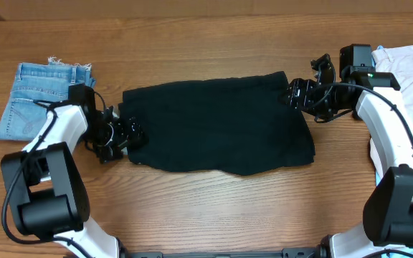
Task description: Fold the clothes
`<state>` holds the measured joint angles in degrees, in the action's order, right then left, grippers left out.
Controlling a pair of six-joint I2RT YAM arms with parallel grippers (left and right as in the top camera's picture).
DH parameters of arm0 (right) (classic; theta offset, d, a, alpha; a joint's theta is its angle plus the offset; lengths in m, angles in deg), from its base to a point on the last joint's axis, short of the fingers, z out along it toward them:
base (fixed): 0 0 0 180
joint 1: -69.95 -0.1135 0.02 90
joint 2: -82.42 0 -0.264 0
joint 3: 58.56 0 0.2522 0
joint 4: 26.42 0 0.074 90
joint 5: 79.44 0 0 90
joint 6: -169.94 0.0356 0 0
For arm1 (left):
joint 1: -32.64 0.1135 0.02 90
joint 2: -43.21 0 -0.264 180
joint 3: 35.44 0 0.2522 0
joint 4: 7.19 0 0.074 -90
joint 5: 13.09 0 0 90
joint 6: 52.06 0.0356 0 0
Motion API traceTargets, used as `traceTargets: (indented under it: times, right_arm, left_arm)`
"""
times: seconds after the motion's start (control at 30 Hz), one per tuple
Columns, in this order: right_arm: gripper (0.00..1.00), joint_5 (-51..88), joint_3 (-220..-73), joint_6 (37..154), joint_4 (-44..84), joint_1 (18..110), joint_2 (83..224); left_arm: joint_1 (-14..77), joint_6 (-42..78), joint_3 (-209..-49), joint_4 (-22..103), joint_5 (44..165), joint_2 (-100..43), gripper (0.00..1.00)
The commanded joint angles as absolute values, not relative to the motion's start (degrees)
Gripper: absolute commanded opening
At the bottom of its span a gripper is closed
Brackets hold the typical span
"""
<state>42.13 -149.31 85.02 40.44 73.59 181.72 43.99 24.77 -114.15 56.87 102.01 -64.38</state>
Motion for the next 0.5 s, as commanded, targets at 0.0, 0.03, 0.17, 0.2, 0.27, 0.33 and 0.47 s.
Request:
traceTargets:
  times: [0.0,0.03,0.17,0.2,0.27,0.33,0.47]
  right_arm:
    - [0.85,42.8,-149.8,84.6,40.2,73.8,181.4]
    - [0.85,42.8,-149.8,84.6,40.2,73.8,181.4]
    - [0.85,42.8,-149.8,84.6,40.2,73.8,181.4]
    - [0.85,42.8,-149.8,84.6,40.2,73.8,181.4]
    - [0.85,42.8,-149.8,84.6,40.2,73.8,181.4]
    - [0.84,42.8,-149.8,84.6,40.2,73.8,181.4]
    - [0.84,42.8,-149.8,84.6,40.2,73.8,181.4]
  left_arm:
    - [43.8,22.9,-108.2,49.4,105.3,-65.3,0.94]
    - [43.7,22.9,-107.7,47.7,106.4,-65.3,0.92]
    - [43.3,22.9,-106.8,43.5,108.5,-65.3,0.71]
    - [43.2,22.9,-106.8,43.2,108.5,-65.3,0.64]
    - [42.7,23.1,-106.8,42.8,108.5,-65.3,0.49]
    - [42.4,23.3,-106.8,42.7,108.5,-65.3,0.37]
    - [42.3,25.7,-106.8,42.7,110.4,-65.3,0.08]
